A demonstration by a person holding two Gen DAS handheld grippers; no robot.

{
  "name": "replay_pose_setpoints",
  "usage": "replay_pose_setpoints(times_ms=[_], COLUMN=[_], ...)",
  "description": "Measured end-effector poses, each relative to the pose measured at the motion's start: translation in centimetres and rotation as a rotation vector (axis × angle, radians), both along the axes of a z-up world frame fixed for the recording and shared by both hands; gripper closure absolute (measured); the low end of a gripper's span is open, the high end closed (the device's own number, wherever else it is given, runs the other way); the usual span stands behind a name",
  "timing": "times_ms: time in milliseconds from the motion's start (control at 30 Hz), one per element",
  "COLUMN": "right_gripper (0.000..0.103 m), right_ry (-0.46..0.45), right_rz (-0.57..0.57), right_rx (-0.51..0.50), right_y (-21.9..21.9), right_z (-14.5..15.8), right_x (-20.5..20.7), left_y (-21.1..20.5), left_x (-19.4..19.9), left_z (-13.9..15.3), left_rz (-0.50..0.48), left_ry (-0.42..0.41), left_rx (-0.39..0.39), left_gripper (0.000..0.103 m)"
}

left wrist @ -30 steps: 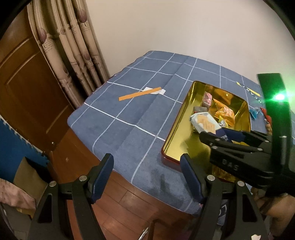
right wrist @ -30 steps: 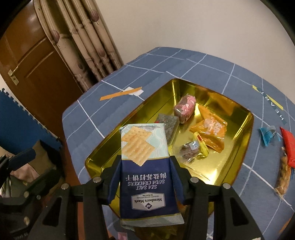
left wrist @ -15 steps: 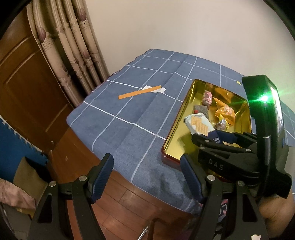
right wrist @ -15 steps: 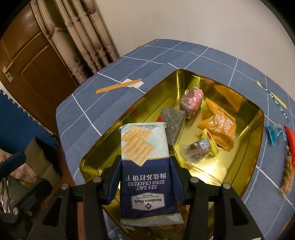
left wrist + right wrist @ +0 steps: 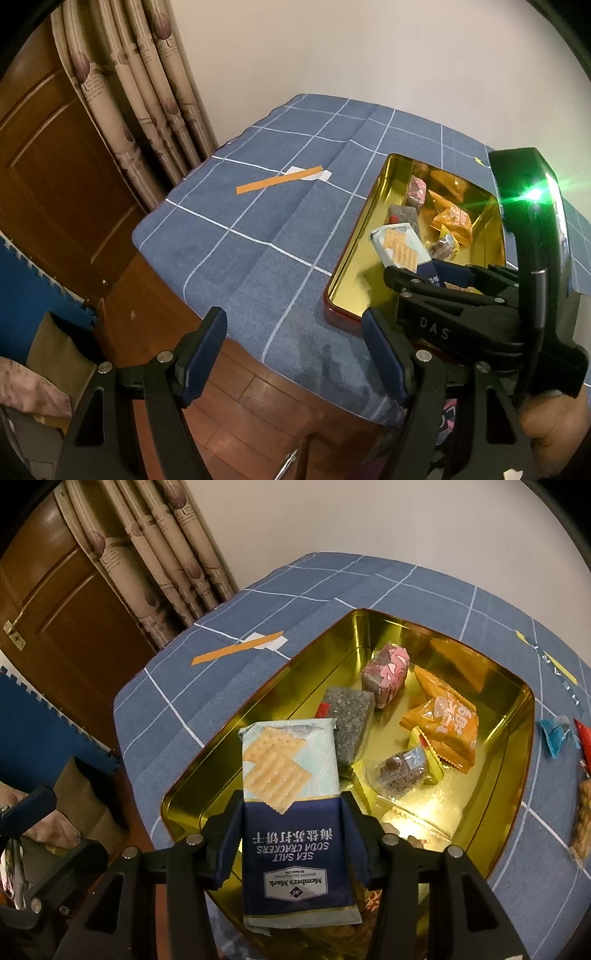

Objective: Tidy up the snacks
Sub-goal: 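Lower the cracker pack into the tin and open the right tool, then grasp the small clear bag with blue clips with the left tool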

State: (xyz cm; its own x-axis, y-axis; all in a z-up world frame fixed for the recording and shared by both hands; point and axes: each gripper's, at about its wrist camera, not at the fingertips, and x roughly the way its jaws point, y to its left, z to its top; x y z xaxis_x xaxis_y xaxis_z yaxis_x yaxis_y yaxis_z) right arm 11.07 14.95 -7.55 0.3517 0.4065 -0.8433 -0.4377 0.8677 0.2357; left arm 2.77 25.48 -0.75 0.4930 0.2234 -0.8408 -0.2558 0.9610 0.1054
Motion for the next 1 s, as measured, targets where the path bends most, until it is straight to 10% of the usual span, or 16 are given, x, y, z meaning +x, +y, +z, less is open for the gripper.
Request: replay_pose_setpoints(times_ms=[567,1000], right_gripper=[0.049,0.049], right_ry=[-0.025,-0.153], right_rz=[-0.023,-0.213], right_rx=[0.055,0.189], right_y=[-0.9,-12.5], right_z=[1.4,4.2], right_x=[-0.4,-4.5], left_y=[0.7,-0.3], left_x=[0.0,0.0], left_z=[-0.2,0.0], left_rz=[0.023,-0.003], left_ry=[0.006,-0.004], left_rx=[-0.007,0.032], left_gripper=[0.031,0.031])
